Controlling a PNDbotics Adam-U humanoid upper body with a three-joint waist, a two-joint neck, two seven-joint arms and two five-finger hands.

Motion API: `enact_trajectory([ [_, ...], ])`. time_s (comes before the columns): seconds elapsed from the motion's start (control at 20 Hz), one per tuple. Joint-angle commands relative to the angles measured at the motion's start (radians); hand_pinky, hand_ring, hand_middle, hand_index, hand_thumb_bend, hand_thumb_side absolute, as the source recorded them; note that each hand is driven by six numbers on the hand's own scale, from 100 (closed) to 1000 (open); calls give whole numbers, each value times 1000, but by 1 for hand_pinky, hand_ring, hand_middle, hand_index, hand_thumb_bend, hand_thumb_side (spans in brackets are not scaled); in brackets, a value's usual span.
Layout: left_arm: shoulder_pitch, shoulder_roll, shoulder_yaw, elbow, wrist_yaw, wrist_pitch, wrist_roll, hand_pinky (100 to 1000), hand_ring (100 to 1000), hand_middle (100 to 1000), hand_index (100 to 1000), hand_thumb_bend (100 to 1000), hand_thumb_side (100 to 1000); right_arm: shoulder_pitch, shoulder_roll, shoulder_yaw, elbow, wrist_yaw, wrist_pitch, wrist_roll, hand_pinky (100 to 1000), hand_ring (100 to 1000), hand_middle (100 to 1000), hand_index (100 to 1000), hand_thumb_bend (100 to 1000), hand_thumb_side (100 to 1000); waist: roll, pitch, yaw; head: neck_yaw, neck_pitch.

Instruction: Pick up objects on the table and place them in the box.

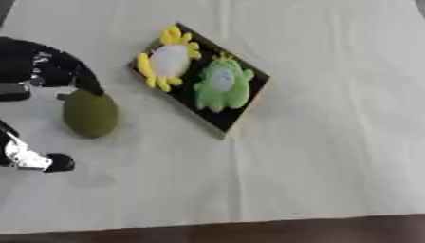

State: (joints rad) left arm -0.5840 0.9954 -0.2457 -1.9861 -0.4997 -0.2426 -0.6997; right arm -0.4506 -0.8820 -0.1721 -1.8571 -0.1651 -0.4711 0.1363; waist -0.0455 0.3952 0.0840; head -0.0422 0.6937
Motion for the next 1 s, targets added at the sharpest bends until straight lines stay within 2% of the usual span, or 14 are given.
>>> enact_trajectory([
  [0.05,-20,22,-9,-14,-54,22,12,872,882,771,876,634,650,-4,-18,-18,-19,-5,2,10,978,980,718,790,100,470,1,-19,-2,7,-2],
  [0.2,-25,9,-26,-13,-86,49,23,870,879,764,869,629,633,1,-13,-20,-17,-4,3,17,980,979,716,789,100,470,0,-18,-5,10,-3],
  [0.5,-43,-28,-44,29,-144,86,57,868,880,768,868,601,526,8,1,-25,-13,-3,10,32,986,978,711,785,100,470,0,-15,-7,15,-7],
  [1.0,-85,-92,-57,178,-246,94,76,867,881,779,872,539,348,14,18,-28,-15,-12,19,54,991,976,706,780,100,470,-1,-12,-14,22,-15],
])
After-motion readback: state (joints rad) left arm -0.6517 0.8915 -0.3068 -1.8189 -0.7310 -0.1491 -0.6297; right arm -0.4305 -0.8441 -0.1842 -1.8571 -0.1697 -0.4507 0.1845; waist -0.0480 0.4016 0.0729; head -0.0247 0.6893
